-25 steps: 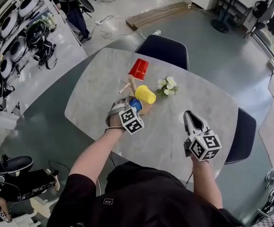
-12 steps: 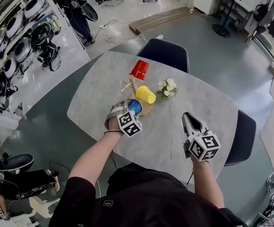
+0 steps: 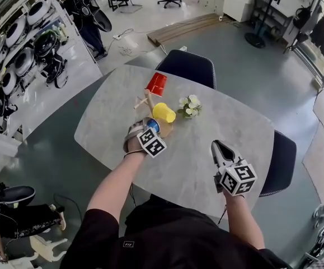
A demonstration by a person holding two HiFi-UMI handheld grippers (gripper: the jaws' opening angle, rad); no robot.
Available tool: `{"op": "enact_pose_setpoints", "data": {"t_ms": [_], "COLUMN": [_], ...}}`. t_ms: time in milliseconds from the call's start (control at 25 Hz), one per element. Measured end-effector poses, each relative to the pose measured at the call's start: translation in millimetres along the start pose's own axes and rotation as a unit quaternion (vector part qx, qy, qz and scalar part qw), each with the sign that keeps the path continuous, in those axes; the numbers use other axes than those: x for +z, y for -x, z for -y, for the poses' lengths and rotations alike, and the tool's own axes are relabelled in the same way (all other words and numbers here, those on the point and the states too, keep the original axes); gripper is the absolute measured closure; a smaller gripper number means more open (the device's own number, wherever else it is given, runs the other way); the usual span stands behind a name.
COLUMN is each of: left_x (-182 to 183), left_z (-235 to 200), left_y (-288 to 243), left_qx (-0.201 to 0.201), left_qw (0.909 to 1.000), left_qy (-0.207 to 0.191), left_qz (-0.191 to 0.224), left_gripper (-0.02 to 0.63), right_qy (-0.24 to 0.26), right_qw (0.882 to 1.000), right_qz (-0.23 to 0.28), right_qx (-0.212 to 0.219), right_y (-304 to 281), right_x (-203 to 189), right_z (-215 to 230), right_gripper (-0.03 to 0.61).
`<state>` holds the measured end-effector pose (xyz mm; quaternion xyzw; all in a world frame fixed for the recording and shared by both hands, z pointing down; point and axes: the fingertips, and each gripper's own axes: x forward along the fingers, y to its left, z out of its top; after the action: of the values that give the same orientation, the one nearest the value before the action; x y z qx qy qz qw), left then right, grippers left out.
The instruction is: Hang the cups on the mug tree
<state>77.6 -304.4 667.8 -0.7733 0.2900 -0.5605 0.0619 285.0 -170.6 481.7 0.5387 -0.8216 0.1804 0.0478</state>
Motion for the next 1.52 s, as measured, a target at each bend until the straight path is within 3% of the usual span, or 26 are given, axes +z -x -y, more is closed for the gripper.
{"op": "enact_pose_setpoints", "data": {"t_ms": [200,440,560,760,1000,1200,1320,1440,1520], "left_x": [3.8,20.9,27.4,33.6,29.0,5.5,-9.9,-26.9,-38.9], "left_z": [-11.3,-14.4,-16.6,-39.2,-58.6,-73.8,-86.7,-98.8,-104.3], "left_y": [25.6,95.1,132.3,189.0,239.8,268.3,283.0,286.2,281.4], "left_qx": [0.027,0.021,0.011,0.008,-0.006,-0.024,-0.024,-0.011,-0.006], "left_qw": [0.9992,0.9892,0.9733,0.9349,0.8952,0.8717,0.8624,0.8568,0.8503], "left_qy": [0.022,0.102,0.163,0.244,0.292,0.315,0.315,0.319,0.337], "left_qz": [0.019,0.102,0.161,0.258,0.337,0.375,0.395,0.405,0.404], "left_gripper": [0.284,0.284,0.284,0.285,0.287,0.313,0.348,0.405,0.475], "right_qy": [-0.007,-0.016,-0.003,0.039,0.053,0.047,0.057,0.074,0.082], "right_qw": [1.0,0.999,0.998,0.993,0.992,0.992,0.992,0.992,0.991], "right_qz": [0.009,0.021,0.04,0.07,0.093,0.109,0.106,0.104,0.106], "right_qx": [0.007,0.035,0.049,0.085,0.064,0.034,0.023,0.022,0.027], "right_y": [8.2,-5.0,-9.3,-15.8,-24.1,-28.8,-30.0,-29.9,-28.6], "right_x": [1.0,4.3,16.1,49.3,85.4,100.0,104.1,105.1,103.7], "right_z": [1.8,-9.9,-22.9,-56.2,-72.5,-89.8,-102.2,-112.5,-116.7], "right_gripper": [0.541,0.541,0.541,0.541,0.546,0.561,0.565,0.566,0.566]}}
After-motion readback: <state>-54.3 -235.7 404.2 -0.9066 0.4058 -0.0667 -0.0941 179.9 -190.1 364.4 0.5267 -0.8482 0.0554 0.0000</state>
